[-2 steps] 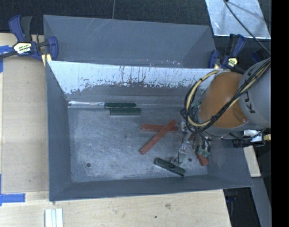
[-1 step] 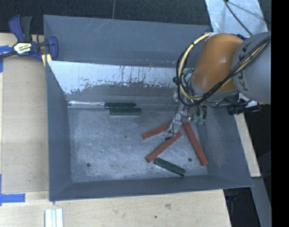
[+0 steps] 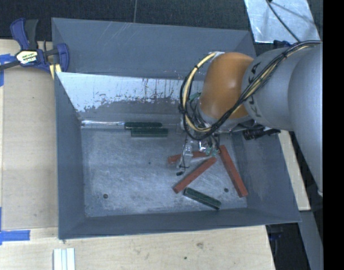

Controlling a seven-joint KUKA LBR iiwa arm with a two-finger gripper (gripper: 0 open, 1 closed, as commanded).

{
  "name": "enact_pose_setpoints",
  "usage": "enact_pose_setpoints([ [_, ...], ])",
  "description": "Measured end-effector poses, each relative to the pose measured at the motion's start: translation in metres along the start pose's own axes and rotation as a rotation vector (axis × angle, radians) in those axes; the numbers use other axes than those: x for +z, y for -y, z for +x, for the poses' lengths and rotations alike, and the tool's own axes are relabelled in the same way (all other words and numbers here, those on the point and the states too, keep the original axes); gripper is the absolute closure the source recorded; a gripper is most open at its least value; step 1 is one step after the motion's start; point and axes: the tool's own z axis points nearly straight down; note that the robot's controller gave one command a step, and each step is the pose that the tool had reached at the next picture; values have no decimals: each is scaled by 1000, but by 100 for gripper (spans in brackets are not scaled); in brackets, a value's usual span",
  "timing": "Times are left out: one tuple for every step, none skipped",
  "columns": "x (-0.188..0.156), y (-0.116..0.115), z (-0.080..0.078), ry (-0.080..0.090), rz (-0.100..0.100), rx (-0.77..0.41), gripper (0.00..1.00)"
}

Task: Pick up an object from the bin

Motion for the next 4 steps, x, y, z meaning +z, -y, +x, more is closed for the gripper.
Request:
enact_pose_setpoints([
  [9,12,28,3,1,-27,0],
  [8,12,27,7,0,-29,100],
  [-109,18,41,11,0,-173,100],
  [-151,34,39,9,1,-274,100],
])
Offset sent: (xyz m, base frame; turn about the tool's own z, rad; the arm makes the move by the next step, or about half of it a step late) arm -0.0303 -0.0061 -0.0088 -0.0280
